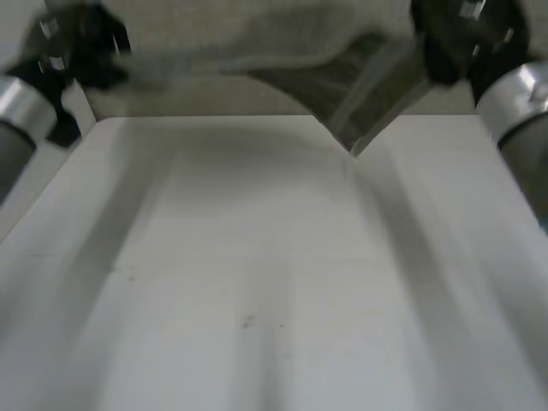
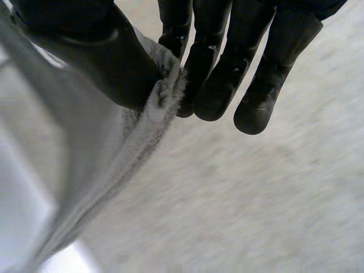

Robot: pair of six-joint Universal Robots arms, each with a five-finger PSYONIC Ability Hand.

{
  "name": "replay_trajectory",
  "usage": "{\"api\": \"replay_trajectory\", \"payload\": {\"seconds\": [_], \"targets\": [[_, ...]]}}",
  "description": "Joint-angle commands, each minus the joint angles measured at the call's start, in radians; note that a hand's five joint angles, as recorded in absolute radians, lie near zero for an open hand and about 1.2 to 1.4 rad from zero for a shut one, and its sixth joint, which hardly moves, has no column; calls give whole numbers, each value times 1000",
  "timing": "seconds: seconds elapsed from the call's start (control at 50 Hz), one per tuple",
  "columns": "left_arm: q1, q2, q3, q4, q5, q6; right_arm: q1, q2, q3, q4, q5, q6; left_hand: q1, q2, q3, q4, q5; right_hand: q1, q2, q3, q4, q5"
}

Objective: Fold the towel.

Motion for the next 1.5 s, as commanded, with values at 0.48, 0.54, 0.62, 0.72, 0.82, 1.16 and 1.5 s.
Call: {"api": "replay_trajectory", "payload": {"seconds": [0.48,0.54,0.62,0.72,0.82,1.16,1.5], "targets": [[116,-92,-416,-266,180,645,-134,-6,591,-22,-100,-112,-583,-615,-612,-615,-591,54,61,59,53,43],[99,-92,-420,-263,175,643,-137,-5,593,-30,-100,-77,-722,-753,-751,-754,-730,54,61,59,53,43],[82,-89,-419,-261,161,637,-156,-5,597,-62,-92,-43,-840,-872,-869,-872,-848,54,61,59,53,43],[54,-77,-420,-253,143,614,-165,-5,599,-110,-85,10,-963,-995,-992,-995,-971,54,61,59,53,43],[21,-48,-446,-253,135,533,-168,1,594,-122,-75,47,-966,-998,-995,-998,-974,54,61,59,53,43],[-51,155,-680,-197,111,473,-162,31,559,-122,-11,93,-975,-1007,-1004,-1007,-983,54,61,59,53,43],[-168,14,-769,202,-58,490,-162,32,568,-116,-8,90,-899,-930,-928,-931,-907,54,61,59,53,43]]}}
